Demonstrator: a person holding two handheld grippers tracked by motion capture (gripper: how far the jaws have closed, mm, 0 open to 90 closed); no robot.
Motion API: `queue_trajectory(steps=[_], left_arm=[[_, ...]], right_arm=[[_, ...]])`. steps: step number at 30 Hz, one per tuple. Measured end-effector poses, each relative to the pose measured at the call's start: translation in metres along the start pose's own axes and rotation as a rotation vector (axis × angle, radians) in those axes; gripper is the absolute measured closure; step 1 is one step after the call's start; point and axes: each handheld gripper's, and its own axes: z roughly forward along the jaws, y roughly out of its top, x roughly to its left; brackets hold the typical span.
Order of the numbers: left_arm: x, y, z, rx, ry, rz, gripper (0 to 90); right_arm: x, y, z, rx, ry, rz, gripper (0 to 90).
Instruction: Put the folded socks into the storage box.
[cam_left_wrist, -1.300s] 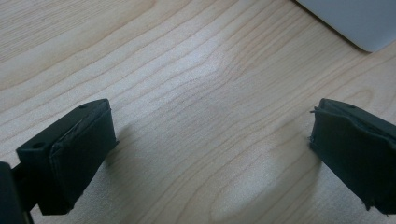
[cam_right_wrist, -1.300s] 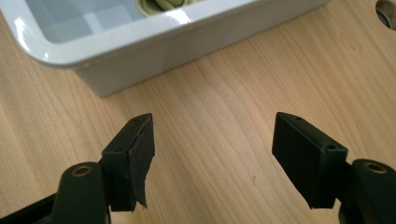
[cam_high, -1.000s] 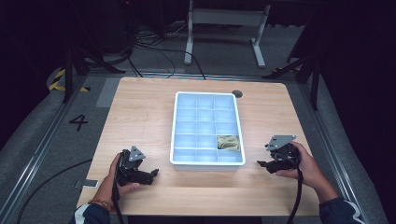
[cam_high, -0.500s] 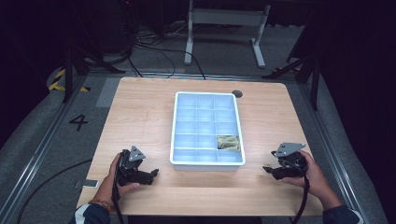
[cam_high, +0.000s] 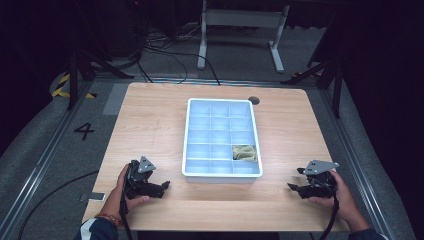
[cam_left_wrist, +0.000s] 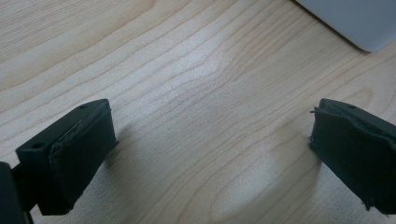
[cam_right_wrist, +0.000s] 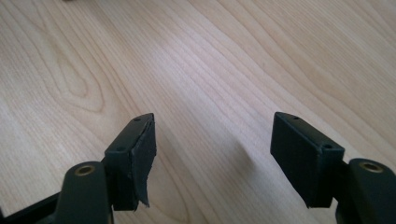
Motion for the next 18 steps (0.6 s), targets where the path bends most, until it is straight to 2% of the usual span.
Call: queue_trajectory(steps=[2,9,15,18], left_arm=[[0.000,0.000,0.000,-0.002,-0.001,0.000,0.3],[0.001,0.001,0.000,0.001,-0.004,0.014,0.4],[0.001,0.001,0.001,0.000,-0.005,0.016,0.3],[0.001,0.001,0.001,0.000,-0.006,0.016,0.3]], right_arm=[[-0.002,-0.007,-0.001,-0.031,0.008,0.031,31.8],[-0.007,-0.028,-0.004,-0.082,0.030,0.108,31.5],[-0.009,-0.044,-0.007,-0.138,0.021,0.177,28.3],[-0.008,-0.048,-0.008,-0.155,0.010,0.187,27.7]])
